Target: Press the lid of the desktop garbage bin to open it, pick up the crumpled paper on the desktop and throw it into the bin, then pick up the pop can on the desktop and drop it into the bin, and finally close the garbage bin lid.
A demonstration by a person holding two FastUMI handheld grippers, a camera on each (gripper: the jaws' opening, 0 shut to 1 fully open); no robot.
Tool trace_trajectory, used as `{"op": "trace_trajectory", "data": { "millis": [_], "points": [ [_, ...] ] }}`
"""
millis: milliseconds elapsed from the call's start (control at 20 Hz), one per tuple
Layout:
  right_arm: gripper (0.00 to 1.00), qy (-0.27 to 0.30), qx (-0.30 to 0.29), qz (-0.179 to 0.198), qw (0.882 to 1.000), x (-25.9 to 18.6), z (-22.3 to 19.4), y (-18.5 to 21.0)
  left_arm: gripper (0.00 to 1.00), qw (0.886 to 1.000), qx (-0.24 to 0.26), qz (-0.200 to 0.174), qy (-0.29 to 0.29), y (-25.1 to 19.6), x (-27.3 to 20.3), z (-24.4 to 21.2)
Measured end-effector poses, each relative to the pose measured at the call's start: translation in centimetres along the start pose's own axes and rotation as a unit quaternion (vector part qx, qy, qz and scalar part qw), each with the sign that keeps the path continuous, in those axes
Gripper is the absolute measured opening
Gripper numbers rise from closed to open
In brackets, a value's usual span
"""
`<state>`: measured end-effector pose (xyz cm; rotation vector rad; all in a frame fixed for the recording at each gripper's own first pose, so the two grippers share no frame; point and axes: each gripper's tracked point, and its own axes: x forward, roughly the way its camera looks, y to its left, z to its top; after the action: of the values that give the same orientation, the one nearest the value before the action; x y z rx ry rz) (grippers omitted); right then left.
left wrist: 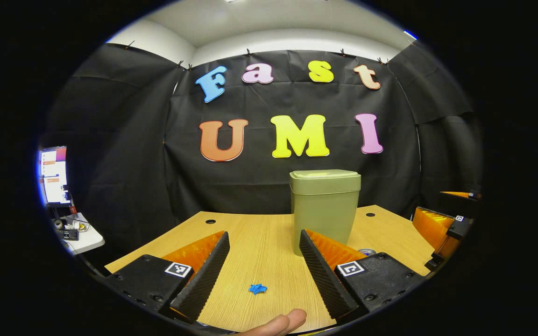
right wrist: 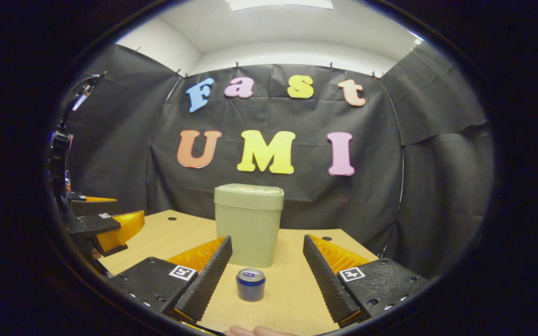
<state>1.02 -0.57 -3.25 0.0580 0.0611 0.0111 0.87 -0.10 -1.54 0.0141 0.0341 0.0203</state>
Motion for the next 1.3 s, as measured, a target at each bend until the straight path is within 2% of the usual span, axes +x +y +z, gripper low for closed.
{"op": "trace_trajectory", "data": {
  "millis": [100, 350, 400, 450, 650, 700, 1100, 1300],
  "points": [
    [0.98, 0.005, 0.008, -0.007, 1.0, 0.4, 0.0, -0.3, 0.97, 1.0, -0.003, 0.003, -0.002, 0.4, 0.2, 0.2],
    [0.9, 0.018, 0.015, -0.018, 1.0, 1.9, 0.3, -0.5, 0.97, 1.0, -0.006, 0.011, 0.003, 1.0, 0.5, -0.2],
    [0.78, 0.021, 0.01, -0.019, 1.0, 2.4, 0.3, -0.4, 0.97, 1.0, -0.006, 0.012, 0.004, 1.2, 0.5, -0.1],
    [0.75, 0.023, 0.009, -0.023, 0.999, 2.8, 0.6, -0.4, 0.97, 1.0, -0.006, 0.013, 0.003, 1.3, 0.5, -0.1],
    [0.27, 0.04, 0.026, -0.016, 0.999, 4.4, 1.3, 0.0, 0.97, 1.0, -0.011, 0.017, 0.005, 2.0, 0.9, -0.3],
    [0.02, 0.042, 0.034, -0.004, 0.999, 5.1, 1.6, 0.7, 0.97, 1.0, -0.012, 0.018, 0.007, 2.0, 0.9, -0.4],
    [0.04, 0.027, 0.008, -0.004, 1.0, 10.6, 5.7, 3.1, 0.97, 1.0, -0.015, 0.019, 0.016, 2.6, 1.2, -0.8],
    [0.03, 0.026, 0.01, 0.016, 0.999, 14.4, 7.8, 4.9, 0.97, 1.0, -0.015, 0.016, 0.015, 2.6, 1.3, -1.0]
  ]
}}
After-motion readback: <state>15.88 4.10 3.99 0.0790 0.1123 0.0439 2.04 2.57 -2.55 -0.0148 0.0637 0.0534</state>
